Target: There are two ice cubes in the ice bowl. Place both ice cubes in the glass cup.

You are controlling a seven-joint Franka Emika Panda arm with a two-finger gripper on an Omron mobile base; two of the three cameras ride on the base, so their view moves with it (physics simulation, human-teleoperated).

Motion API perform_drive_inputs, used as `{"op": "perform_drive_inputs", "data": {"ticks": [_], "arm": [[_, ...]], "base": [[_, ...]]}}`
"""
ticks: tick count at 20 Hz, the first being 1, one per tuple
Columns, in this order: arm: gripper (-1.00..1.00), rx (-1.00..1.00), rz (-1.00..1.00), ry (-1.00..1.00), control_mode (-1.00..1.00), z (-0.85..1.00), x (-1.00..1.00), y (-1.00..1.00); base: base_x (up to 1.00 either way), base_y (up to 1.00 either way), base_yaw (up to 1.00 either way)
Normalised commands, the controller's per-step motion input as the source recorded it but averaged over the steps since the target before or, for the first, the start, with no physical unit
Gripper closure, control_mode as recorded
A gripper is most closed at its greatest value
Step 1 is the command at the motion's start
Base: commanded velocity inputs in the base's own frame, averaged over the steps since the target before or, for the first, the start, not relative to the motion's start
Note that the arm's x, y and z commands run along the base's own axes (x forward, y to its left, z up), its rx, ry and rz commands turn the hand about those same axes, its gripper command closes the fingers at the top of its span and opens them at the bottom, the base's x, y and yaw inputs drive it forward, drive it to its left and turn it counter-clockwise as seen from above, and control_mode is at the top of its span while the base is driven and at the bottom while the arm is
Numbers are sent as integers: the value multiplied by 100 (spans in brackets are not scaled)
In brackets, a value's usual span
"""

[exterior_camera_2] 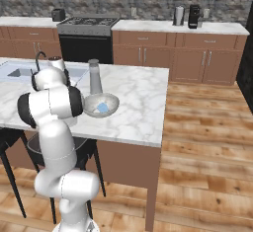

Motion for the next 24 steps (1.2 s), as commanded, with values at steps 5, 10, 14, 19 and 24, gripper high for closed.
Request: {"op": "perform_drive_inputs", "data": {"ticks": [5, 10, 14, 19, 24], "arm": [[-100, 2, 1, 0, -100, 16, 0, -8], [-100, 10, 1, 0, -100, 36, 1, -55], [-100, 7, 1, 0, -100, 20, 1, -99], [-100, 0, 0, 0, -100, -1, 4, -92], [-100, -2, 0, 0, -100, -13, 21, -57]], "base": [[0, 0, 0], [0, 0, 0], [0, 0, 0], [0, 0, 0], [0, 0, 0]]}}
